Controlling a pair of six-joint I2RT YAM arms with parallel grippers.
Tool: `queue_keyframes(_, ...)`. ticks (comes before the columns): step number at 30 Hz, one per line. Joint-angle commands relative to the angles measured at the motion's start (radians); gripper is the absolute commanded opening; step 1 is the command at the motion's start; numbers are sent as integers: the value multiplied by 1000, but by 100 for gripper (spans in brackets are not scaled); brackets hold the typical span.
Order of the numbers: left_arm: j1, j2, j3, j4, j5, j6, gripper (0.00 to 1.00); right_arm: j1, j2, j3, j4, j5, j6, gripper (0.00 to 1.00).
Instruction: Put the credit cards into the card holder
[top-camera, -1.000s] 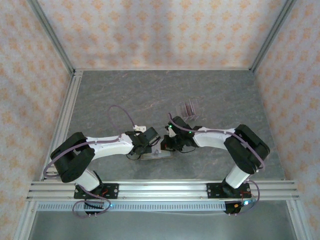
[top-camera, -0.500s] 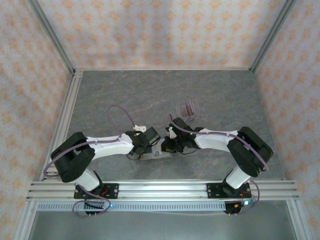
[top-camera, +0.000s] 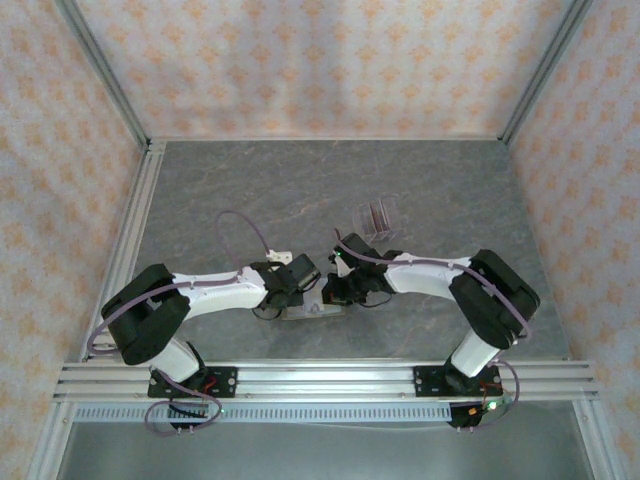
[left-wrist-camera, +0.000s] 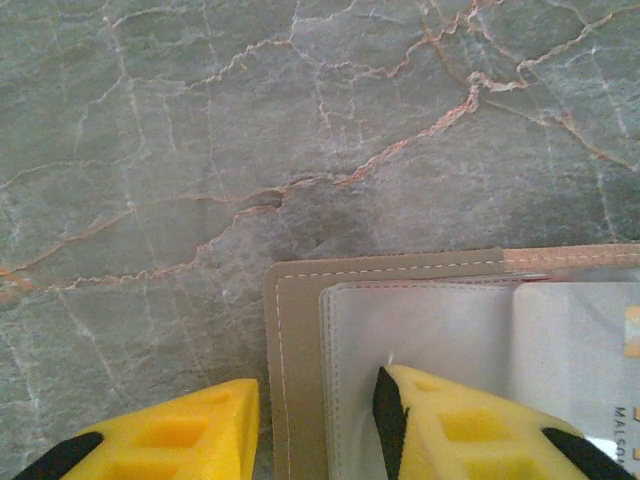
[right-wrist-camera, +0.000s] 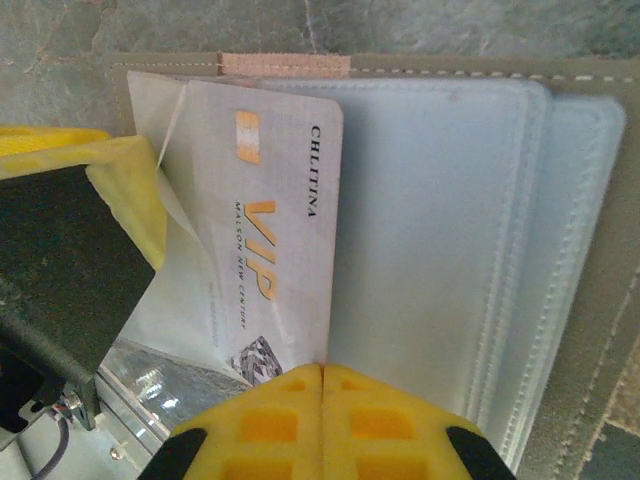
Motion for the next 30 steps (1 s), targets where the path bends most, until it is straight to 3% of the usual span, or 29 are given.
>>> queue_keyframes(1, 7, -25, -21, -43, 7, 20, 45, 8, 19, 34, -58, 0, -42, 0)
queue_keyframes(5, 21, -86, -18, -60, 30, 19, 48, 8, 19, 43, -83, 4, -56, 0)
queue_keyframes(9, 47, -143, -23, -47, 76, 26, 46, 8, 15, 54, -114, 7, -74, 0)
queue_keyframes(21, 53, -74, -16, 3, 138, 50, 15, 8, 47, 125, -179, -7, -126, 0)
queue_keyframes(30, 55, -27, -16, 11, 128, 53, 11, 8, 81, 153, -176, -17, -130, 0)
